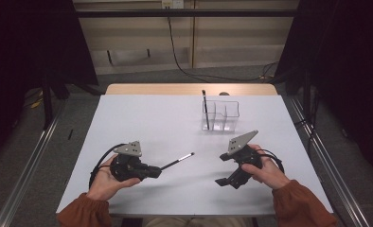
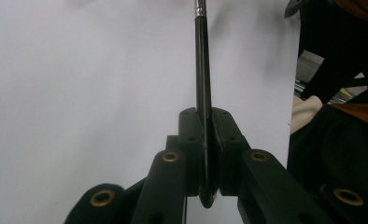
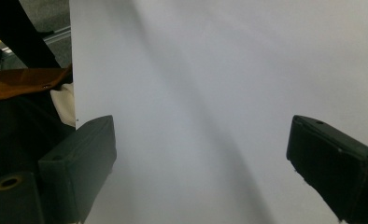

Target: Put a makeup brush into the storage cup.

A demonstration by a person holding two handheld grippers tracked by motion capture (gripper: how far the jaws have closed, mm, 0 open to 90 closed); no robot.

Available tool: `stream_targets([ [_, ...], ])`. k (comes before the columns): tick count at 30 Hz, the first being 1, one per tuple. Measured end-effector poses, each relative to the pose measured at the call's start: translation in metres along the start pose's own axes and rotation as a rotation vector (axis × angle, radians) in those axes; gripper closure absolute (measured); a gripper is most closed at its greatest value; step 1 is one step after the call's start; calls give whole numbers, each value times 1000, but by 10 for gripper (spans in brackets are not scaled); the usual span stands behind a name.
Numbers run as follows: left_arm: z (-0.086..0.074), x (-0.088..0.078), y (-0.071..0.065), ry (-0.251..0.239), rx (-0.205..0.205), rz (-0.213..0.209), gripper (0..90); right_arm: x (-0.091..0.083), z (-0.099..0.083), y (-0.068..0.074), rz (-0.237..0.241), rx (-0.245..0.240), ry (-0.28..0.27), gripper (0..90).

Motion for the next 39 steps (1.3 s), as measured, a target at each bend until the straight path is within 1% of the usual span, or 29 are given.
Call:
stream_targets([
  [1, 1, 0, 0, -17, -11, 0, 839, 0, -1, 0, 2, -11, -3, 92],
  [2, 2, 0, 1, -26, -14, 13, 839, 0, -1, 1, 9, -16, -9, 94],
  [5, 4, 1, 2, -54, -4, 25, 839, 1, -1, 3, 11, -22, -21, 94],
  [7, 5, 1, 2, -66, -3, 30, 839, 2, 0, 3, 13, -17, -40, 94],
  [8, 6, 1, 2, -80, 5, 33, 839, 2, -1, 4, 16, -18, -46, 94],
  [9, 7, 1, 1, -91, 5, 30, 840, 2, -1, 4, 19, -23, -49, 91],
  [11, 7, 1, 2, -109, 8, 35, 839, 2, 1, 4, 20, -10, -72, 88],
  [13, 7, 2, 2, -112, 8, 36, 839, 2, 3, 2, 16, -12, -100, 87],
  [15, 8, 3, 1, -129, 11, 38, 839, 1, 5, 2, 8, -13, -110, 82],
  [18, 12, 3, 0, -163, 6, 33, 840, 1, 6, 2, 11, -12, -131, 64],
  [20, 14, 3, 0, -181, 14, 37, 840, 2, 8, 3, 19, -6, -153, 58],
  [21, 14, 3, -1, -193, 9, 37, 839, 2, 8, 4, 23, -4, -158, 55],
  [25, 15, 5, 0, -213, 23, 42, 839, 2, 12, 4, 16, -3, -196, 48],
  [27, 17, 6, -1, -232, 28, 36, 839, 2, 13, 4, 13, -1, -222, 47],
  [28, 18, 7, -2, -244, 39, 39, 840, 3, 14, 3, 11, -4, -235, 45],
  [31, 20, 7, -2, -268, 47, 38, 840, 3, 15, 2, -1, -2, -265, 44],
  [32, 20, 7, -1, -273, 56, 37, 839, 4, 16, 2, -4, -2, -279, 41],
  [33, 21, 7, -1, -281, 53, 44, 839, 4, 17, 2, -6, 1, -295, 37],
  [35, 21, 7, -1, -296, 50, 42, 839, 4, 20, 1, -13, 1, -334, 37],
  [36, 22, 7, 0, -303, 62, 51, 839, 4, 22, 1, -20, 3, -352, 37],
  [38, 23, 7, 0, -325, 53, 58, 840, 4, 23, 0, -32, -1, -377, 31],
  [39, 24, 6, 2, -331, 64, 69, 839, 4, 24, 0, -33, -4, -389, 31],
])
Point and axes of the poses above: each handheld gripper's, and its own axes: x roughly forward along the jaws, z roughly out of its top, y roughly to its left, the point moved 9 cm from there along x, roughly forward along the jaws, and after that the axes turned 15 degrees about -y, right-handed, at the moved point
